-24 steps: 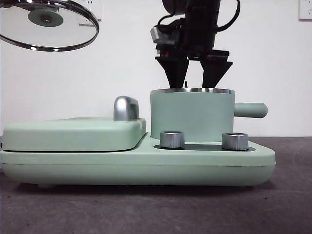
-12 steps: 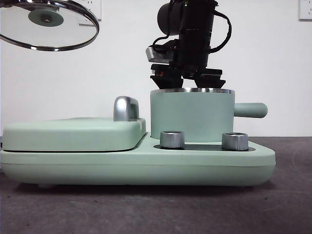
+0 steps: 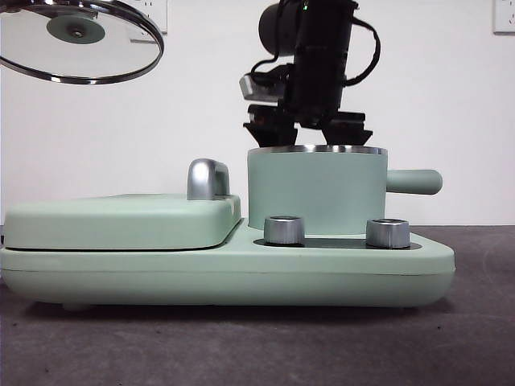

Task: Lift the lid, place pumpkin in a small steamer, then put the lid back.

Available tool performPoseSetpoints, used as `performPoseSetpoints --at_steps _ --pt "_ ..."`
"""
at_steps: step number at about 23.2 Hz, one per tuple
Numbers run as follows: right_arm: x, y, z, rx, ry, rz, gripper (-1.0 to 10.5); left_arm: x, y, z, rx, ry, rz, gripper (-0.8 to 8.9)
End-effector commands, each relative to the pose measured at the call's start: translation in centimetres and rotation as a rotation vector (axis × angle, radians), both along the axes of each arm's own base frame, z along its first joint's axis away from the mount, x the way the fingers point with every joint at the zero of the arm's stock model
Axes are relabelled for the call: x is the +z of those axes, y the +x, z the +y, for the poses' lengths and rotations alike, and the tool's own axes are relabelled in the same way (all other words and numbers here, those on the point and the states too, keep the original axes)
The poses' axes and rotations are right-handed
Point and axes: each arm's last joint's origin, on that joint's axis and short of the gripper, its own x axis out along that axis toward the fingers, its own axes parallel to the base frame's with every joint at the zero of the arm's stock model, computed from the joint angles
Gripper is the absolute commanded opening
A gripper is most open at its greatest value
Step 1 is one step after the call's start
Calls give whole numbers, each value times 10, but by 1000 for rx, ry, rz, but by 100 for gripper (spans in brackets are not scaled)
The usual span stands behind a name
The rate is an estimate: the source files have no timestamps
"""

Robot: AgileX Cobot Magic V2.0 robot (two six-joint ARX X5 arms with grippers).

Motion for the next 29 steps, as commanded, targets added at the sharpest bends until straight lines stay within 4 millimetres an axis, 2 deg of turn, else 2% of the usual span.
performPoseSetpoints --at_steps 1,6,9,11,20,27,29 --pt "35 -11 -3 -39 67 -72 463 9 0 0 -5 -8 -50 10" --pt "84 -35 -18 -58 149 -179 425 9 0 0 -5 -7 -46 10" --pt "105 -51 -28 -55 207 -262 377 9 0 0 -6 -7 -46 10" --pt "111 -66 -36 -64 271 -328 355 9 0 0 -6 -7 -46 10" --pt "90 -147 -87 -109 452 -479 355 9 0 -1 3 -28 -33 10" --pt "60 -205 -126 -142 454 -534 345 7 -1 -9 -43 -21 -28 9" --pt "54 -214 -133 -165 449 -547 345 6 -1 -13 -60 -19 -23 9"
